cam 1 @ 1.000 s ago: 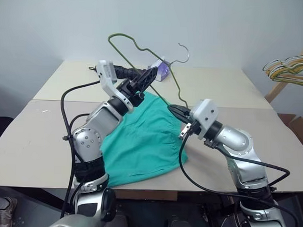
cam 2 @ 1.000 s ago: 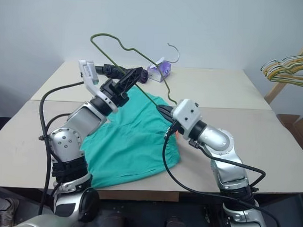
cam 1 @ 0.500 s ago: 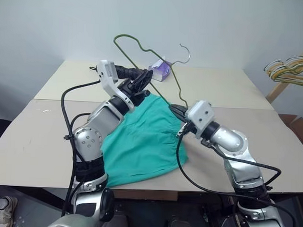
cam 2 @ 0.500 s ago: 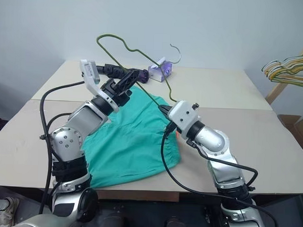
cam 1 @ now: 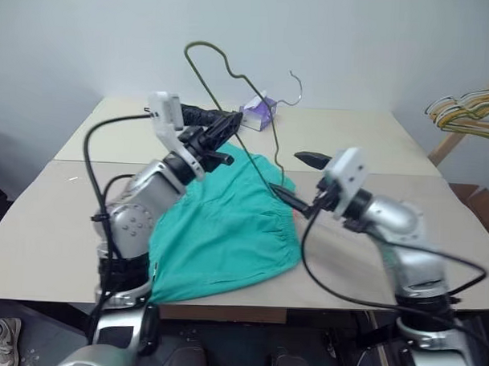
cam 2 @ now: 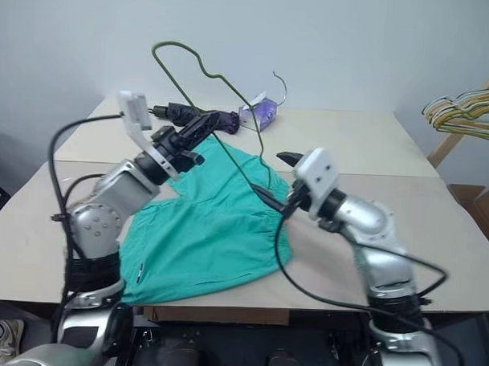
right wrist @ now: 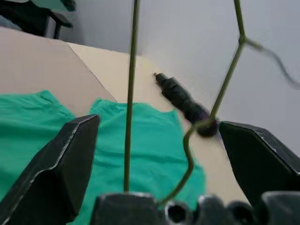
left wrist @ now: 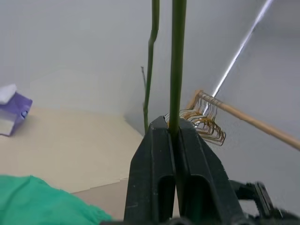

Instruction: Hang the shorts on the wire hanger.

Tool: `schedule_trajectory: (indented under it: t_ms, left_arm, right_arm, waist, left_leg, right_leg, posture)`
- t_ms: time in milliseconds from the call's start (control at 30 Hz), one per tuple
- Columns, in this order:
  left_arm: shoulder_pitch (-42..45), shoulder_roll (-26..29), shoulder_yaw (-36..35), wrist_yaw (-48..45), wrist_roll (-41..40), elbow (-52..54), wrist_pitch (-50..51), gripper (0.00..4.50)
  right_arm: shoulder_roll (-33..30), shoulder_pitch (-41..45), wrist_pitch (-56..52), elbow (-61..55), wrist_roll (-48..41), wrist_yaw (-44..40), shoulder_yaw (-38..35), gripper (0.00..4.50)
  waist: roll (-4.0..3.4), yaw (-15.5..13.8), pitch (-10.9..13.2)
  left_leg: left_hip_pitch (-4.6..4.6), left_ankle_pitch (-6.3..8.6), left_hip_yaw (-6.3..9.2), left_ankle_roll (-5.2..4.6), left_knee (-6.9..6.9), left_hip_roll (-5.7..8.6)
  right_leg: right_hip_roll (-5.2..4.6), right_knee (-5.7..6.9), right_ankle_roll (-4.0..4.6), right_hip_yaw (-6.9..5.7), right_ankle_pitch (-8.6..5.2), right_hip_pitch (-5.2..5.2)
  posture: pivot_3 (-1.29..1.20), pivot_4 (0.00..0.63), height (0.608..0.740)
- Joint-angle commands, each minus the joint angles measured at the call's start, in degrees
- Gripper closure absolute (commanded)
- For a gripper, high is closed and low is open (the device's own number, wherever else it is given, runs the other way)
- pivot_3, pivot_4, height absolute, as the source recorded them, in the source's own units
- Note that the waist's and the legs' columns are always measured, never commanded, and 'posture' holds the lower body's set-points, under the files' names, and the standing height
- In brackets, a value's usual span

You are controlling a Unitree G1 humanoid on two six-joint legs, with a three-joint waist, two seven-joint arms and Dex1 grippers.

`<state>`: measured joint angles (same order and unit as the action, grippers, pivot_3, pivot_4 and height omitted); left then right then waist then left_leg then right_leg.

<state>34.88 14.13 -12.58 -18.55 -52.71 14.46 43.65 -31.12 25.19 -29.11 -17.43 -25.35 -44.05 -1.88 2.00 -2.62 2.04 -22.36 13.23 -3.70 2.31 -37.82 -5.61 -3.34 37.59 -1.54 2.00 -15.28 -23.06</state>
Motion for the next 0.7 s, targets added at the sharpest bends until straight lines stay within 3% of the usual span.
schedule_trajectory:
  t_ms: [33, 200, 333, 700]
  left_arm:
    - [2.34, 6.71, -3.26, -13.22, -4.28, -0.84, -1.57, 4.5]
    - [5.16, 13.72, -8.6, -29.84, -13.59, -8.25, 1.12, 4.5]
    - [6.27, 16.72, -10.69, -37.43, -16.74, -13.38, 1.82, 4.5]
    - [4.86, 16.27, -9.53, -39.8, -17.16, -11.56, 1.35, 4.5]
  right_arm:
    - [-7.48, 6.51, -19.65, 4.64, -17.42, -10.49, -5.69, 0.02]
    - [-11.77, 13.27, -29.18, 14.57, -22.39, -22.75, -0.16, 0.02]
    - [-7.98, 18.09, -31.05, 17.53, -21.9, -24.77, 4.75, 0.02]
    - [-3.35, 23.2, -31.26, 18.61, -21.0, -26.7, 8.78, 0.02]
  waist:
    - [-0.03, 0.24, 0.05]
    - [-0.03, 0.71, 0.04]
    - [-0.03, 1.3, 0.05]
    - [-0.01, 0.1, 0.05]
  left_leg:
    - [-0.01, 0.0, 0.0, 0.0, 0.0, 0.0]
    - [0.02, 0.0, 0.0, -0.02, 0.05, -0.01]
    - [0.01, 0.0, 0.01, -0.02, 0.05, -0.01]
    - [-0.24, 0.0, 0.08, -0.02, 0.03, -0.01]
  right_leg:
    - [0.0, 0.01, 0.0, 0.0, 0.0, -0.03]
    - [0.02, -0.03, 0.02, -0.02, -0.01, -0.02]
    - [0.02, 0.02, 0.0, -0.02, -0.02, -0.06]
    - [0.0, -0.01, -0.02, -0.11, -0.02, -0.19]
  posture:
    - [0.11, 0.0, 0.74]
    - [0.11, 0.0, 0.74]
    - [0.11, 0.0, 0.74]
    - [0.13, 0.0, 0.74]
